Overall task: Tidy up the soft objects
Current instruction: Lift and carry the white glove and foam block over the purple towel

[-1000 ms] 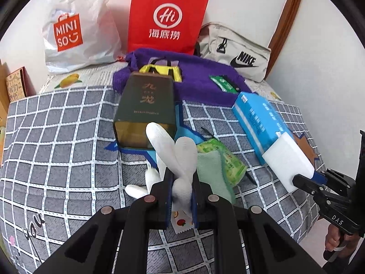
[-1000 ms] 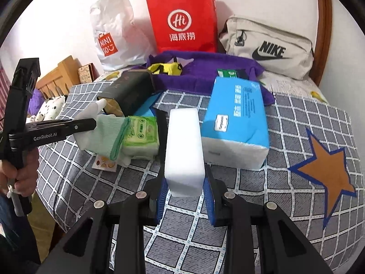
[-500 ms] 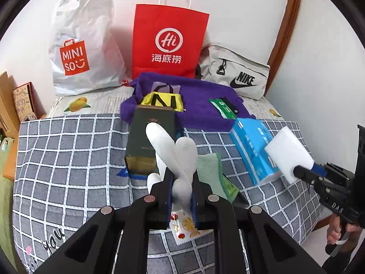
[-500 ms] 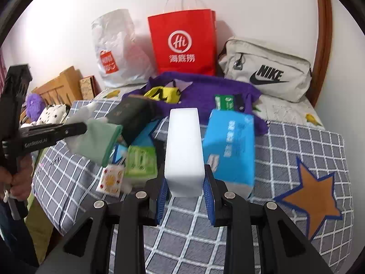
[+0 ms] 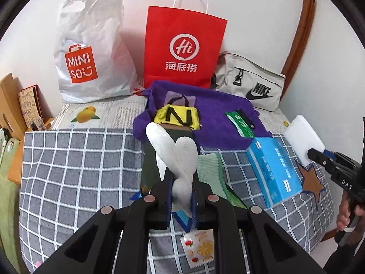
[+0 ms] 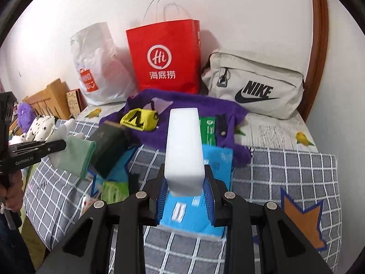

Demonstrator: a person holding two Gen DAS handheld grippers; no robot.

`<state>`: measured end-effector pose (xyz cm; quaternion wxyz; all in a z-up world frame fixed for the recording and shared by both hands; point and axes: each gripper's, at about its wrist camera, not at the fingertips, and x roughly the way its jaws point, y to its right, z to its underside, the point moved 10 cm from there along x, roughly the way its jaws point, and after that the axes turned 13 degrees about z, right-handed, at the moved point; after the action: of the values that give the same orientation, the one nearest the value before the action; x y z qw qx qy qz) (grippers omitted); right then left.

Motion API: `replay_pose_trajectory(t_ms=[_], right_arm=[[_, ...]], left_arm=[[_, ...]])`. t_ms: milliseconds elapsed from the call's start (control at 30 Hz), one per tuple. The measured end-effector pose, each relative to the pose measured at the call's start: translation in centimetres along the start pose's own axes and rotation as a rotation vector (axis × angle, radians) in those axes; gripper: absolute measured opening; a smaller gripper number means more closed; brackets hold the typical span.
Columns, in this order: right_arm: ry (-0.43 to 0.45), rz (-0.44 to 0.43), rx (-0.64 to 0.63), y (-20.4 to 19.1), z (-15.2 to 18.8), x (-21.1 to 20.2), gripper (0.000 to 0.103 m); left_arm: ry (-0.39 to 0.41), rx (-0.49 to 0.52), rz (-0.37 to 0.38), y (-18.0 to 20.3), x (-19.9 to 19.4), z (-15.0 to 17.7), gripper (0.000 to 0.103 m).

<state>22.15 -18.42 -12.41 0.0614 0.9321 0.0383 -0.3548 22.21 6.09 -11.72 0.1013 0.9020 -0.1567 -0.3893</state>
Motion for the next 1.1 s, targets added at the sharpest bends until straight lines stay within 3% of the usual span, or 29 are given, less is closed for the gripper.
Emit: replay_pose_trajectory(t_ms=[567, 1100], right_arm=[[0.023, -0.012, 0.020, 0.7, -7.8, 4.1, 0.029], [0.003, -0.048, -0.031, -1.1, -13.2, 10.7, 0.030]], left_arm=[[0.013, -0.042, -0.042, -2.7, 2.3, -6.7, 0.013], [0.012, -0.030, -0.011, -2.8, 7.7, -13.8, 0.013]])
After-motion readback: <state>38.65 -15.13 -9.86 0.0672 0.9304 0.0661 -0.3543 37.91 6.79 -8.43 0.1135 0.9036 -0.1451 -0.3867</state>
